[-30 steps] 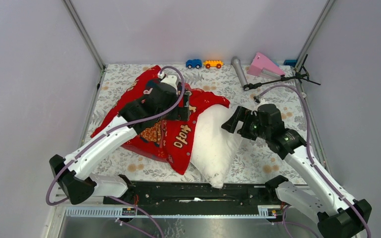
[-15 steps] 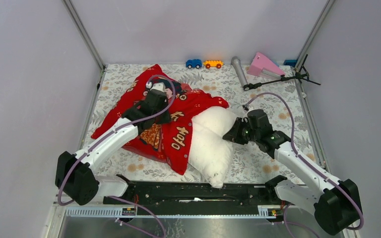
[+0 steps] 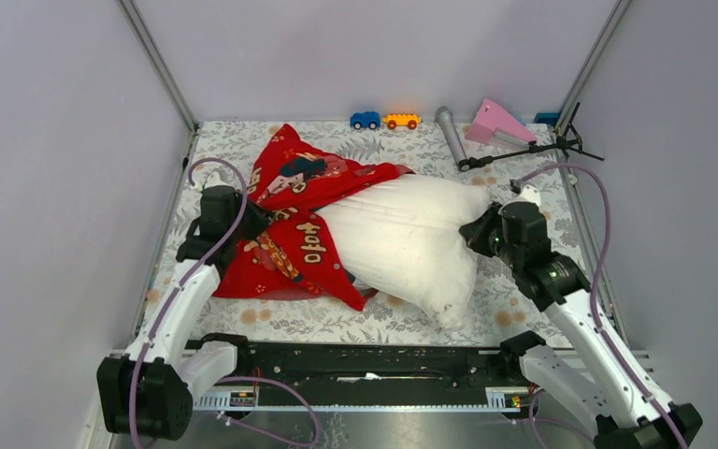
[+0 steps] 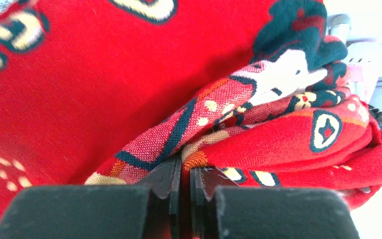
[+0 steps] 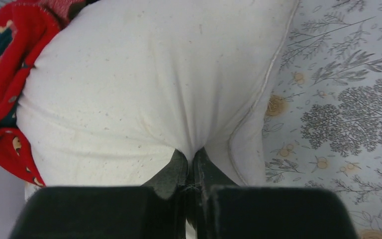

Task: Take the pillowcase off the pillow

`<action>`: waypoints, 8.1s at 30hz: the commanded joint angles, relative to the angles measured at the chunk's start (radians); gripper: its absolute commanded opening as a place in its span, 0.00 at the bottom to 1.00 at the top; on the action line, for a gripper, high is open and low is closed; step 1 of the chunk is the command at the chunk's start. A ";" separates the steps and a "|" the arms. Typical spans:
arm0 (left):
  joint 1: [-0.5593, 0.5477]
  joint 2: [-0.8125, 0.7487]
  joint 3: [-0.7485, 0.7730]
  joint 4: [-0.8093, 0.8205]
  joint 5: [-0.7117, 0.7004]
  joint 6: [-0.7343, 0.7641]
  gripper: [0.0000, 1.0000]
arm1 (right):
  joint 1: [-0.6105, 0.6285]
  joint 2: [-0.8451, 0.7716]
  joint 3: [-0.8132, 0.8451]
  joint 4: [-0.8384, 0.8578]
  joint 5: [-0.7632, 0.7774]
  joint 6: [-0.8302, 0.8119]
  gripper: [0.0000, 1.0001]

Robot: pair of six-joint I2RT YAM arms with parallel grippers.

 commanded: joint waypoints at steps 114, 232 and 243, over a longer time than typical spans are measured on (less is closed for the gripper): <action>-0.091 -0.297 -0.450 0.424 0.304 0.141 0.02 | 0.196 0.307 0.427 -0.088 -0.135 -0.349 1.00; -0.287 0.018 -0.094 0.083 -0.418 0.048 0.80 | 0.216 -0.136 0.098 -0.015 0.568 -0.190 0.00; -0.120 -0.037 -0.259 0.194 -0.343 -0.025 0.37 | 0.217 -0.206 0.109 -0.062 0.664 -0.187 0.00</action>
